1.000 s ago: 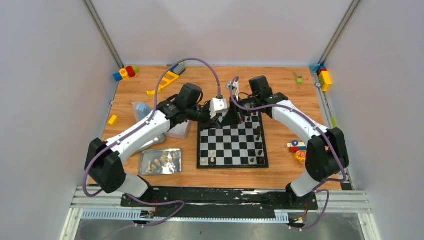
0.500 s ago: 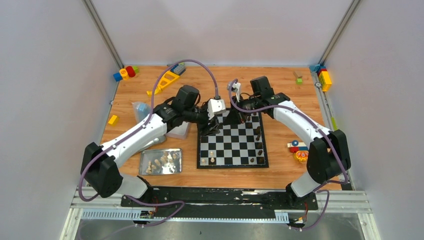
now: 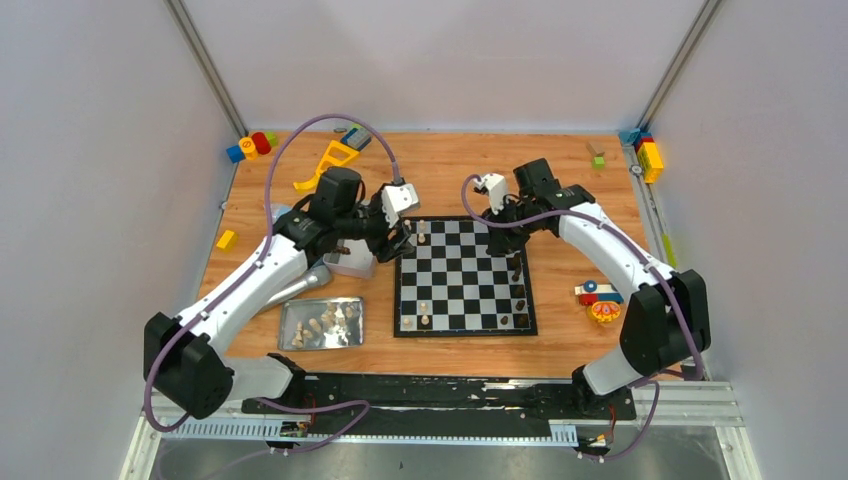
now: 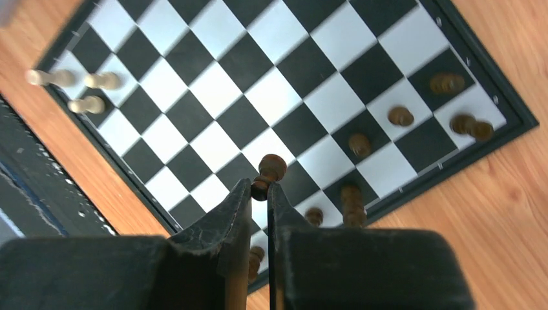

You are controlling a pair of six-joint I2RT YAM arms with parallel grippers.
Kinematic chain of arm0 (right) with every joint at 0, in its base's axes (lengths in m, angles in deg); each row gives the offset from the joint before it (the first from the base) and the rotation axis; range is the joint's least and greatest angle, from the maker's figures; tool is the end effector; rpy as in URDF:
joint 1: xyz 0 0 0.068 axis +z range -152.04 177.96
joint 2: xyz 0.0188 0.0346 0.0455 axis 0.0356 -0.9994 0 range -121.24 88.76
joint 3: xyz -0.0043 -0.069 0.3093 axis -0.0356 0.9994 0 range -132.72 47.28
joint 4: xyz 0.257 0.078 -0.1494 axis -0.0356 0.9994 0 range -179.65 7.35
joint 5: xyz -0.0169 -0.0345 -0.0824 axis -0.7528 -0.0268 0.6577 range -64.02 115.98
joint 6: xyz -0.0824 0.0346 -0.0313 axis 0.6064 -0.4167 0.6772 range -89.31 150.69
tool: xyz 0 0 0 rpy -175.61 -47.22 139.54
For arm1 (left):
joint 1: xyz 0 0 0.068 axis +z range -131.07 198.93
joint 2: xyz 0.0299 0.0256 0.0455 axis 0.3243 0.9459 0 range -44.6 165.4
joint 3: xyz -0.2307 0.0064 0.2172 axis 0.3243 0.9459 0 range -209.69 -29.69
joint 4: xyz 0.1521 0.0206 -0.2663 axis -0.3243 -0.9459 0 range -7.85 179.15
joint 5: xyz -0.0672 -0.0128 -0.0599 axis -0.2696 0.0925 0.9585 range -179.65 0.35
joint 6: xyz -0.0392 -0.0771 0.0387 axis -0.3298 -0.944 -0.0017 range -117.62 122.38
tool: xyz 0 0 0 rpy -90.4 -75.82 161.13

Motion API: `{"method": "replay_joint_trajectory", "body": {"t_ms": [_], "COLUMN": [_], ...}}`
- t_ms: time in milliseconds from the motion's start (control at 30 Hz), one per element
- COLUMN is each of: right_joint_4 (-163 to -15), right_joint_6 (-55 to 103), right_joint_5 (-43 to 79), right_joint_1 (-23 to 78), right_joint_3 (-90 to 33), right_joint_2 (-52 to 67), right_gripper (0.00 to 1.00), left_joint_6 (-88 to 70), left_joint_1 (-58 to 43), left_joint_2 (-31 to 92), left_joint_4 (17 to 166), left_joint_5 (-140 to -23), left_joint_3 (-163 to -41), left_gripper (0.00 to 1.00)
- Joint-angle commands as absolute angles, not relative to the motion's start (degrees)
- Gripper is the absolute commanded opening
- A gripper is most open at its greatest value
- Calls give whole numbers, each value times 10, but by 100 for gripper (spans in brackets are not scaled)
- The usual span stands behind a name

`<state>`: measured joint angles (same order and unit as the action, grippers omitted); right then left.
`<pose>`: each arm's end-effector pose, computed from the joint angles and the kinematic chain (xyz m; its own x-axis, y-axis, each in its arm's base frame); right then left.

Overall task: Set up the chess pieces on the board
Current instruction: Place the chess piece on the chessboard.

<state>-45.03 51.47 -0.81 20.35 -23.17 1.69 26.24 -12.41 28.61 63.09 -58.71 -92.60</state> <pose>0.3319 0.1785 0.2642 -0.5660 -0.5757 -0.5901 -0.7929 0.5761 0.1986 0.2751 -0.2189 0.3287 -0.1396 0.4912 -0.8598 0.9362 0.3483 0.0470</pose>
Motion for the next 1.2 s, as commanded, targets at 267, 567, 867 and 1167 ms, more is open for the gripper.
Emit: {"method": "replay_joint_trajectory", "body": {"t_ms": [267,567,867,1167], "right_joint_4": [-362,-364,-377,-385], "right_joint_6": [529,529,528,531], "right_joint_5": [122,131,137,147], "right_joint_1": [205,213,219,220], "right_joint_3": [-305,-320,-313,-309], "right_joint_2": [-80,-119,-135,-144], "right_gripper": [0,0,0,0], "left_joint_6": [242,241,243,244], "left_joint_1": [-95,-94,-94,-94], "left_joint_2": [257,261,257,257], "left_joint_4": [610,610,611,609], "left_joint_5": [-589,-586,-584,-580], "left_joint_3": [-921,-919,-917,-917], "left_gripper": [78,80,80,80]}}
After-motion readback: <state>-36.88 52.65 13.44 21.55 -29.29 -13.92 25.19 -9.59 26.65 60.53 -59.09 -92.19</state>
